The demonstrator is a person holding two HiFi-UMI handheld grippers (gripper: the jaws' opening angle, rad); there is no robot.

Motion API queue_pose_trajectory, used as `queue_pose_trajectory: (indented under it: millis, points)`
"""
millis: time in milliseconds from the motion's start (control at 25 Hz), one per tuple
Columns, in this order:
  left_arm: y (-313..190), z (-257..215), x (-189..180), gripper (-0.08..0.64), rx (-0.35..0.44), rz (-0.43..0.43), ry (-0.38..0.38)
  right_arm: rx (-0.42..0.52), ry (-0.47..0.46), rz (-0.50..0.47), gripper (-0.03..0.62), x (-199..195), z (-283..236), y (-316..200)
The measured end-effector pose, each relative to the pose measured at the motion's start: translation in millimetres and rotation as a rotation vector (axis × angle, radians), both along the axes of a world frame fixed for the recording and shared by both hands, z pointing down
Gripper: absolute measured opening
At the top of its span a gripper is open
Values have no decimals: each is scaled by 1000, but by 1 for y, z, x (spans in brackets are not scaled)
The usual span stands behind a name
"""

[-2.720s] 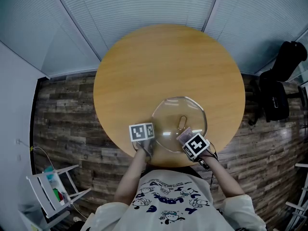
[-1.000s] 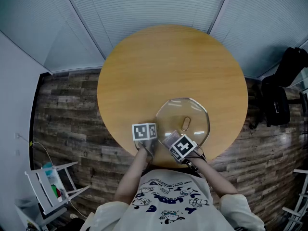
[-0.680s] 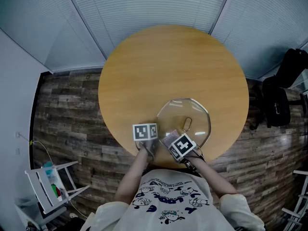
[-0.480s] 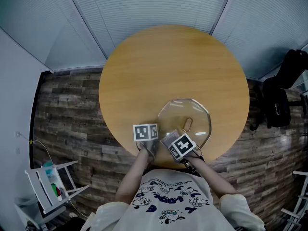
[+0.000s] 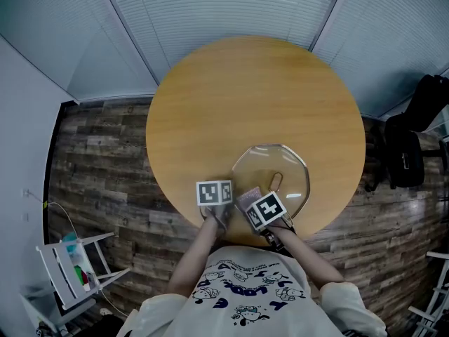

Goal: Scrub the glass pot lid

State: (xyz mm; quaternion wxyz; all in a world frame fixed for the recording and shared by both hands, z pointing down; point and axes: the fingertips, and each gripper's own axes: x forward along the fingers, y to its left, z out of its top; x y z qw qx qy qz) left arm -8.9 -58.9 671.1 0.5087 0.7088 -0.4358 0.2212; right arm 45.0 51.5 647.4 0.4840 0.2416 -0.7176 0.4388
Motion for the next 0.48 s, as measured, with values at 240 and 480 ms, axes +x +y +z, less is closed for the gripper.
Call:
queue_pose_trajectory:
  millis: [240,480]
  points:
    - [1,0,1,58,-1,-1,5,-8,-18,48,75,-3,-1,-6]
    - [2,0,0,58,-1,-5,12,-13,-41,101,75,-5,-3,-15]
